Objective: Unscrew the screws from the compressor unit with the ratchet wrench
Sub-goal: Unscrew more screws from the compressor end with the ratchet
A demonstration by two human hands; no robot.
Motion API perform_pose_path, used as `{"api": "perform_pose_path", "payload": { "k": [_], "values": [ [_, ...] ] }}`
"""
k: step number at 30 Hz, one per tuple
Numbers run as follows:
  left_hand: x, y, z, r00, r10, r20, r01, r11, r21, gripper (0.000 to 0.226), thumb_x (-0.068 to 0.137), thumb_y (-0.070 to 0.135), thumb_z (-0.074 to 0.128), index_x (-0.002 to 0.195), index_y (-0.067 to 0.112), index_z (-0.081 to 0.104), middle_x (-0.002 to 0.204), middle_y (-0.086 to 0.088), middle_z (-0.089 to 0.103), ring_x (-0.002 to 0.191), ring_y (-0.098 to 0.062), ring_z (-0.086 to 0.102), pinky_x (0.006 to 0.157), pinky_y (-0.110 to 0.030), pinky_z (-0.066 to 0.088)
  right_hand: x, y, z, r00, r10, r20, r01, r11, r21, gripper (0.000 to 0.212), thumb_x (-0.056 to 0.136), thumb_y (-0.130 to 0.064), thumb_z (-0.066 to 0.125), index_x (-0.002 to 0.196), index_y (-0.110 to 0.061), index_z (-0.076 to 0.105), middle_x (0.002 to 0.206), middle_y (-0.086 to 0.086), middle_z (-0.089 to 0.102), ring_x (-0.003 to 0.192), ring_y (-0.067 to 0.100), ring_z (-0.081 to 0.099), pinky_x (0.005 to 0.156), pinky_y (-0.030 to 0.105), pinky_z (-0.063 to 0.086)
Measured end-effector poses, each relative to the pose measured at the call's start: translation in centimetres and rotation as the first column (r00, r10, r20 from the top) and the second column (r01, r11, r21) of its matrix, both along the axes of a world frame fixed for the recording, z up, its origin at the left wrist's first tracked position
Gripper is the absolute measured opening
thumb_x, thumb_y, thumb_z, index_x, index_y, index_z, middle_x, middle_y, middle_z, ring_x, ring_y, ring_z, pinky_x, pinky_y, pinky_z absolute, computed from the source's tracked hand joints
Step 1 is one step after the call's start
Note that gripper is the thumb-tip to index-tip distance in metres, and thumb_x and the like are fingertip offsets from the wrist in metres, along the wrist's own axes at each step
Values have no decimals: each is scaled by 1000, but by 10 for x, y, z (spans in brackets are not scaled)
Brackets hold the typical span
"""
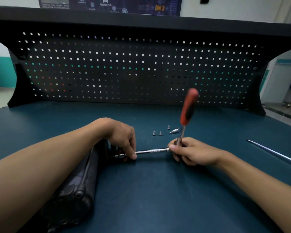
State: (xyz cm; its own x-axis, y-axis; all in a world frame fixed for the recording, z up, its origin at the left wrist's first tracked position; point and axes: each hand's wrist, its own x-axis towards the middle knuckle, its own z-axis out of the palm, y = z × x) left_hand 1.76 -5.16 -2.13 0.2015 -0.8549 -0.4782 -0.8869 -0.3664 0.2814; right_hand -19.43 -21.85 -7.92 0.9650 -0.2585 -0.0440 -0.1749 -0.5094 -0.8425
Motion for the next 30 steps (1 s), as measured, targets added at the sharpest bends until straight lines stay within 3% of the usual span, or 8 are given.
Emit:
{"api": "perform_pose_path", "payload": {
  "k": [4,10,15,17,24,30],
  "values": [
    [0,0,0,1000,-1,-13,1,1000,2,13,85,35,78,85,22,78,74,10,74,60,-1,63,61,-18,52,2,7,4,994,-100,-36,102,993,66,37,104,-43,43,82,-14,36,64,9,45,34,3,39,37,16,25],
    [0,-1,-1,1000,-18,-2,18,1000,17,12,84,36,78,80,25,77,75,11,75,61,-1,63,64,-20,52,8,12,1,980,-196,-37,198,978,70,36,104,-42,44,82,-13,46,54,5,54,35,12,32,38,21,25],
    [2,0,0,1000,-19,-21,19,1000,10,12,82,36,80,77,25,77,76,8,75,61,-2,64,65,-23,53,10,14,1,957,-276,-88,289,907,307,44,104,-46,44,70,-18,41,50,3,45,35,11,28,32,19,20],
    [2,0,0,1000,-11,-29,11,1000,5,12,82,35,80,78,24,78,76,8,75,60,-2,64,63,-22,53,10,12,0,953,-278,-122,303,893,333,43,104,-46,43,70,-20,36,51,2,44,36,11,25,33,20,18],
    [1,-1,-2,1000,-4,-8,4,1000,3,14,80,36,82,81,23,78,78,7,76,65,-4,64,68,-26,53,7,11,-3,975,-223,-5,208,899,385,21,104,-30,50,94,-12,57,80,8,62,50,17,56,38,21,33],
    [1,1,-3,1000,-1,15,1,1000,-1,23,79,38,82,87,17,79,78,8,76,66,-3,64,68,-25,53,3,5,-3,985,-139,106,78,893,444,8,101,-20,55,95,-17,59,95,1,68,61,19,58,44,21,36]
  ]
}}
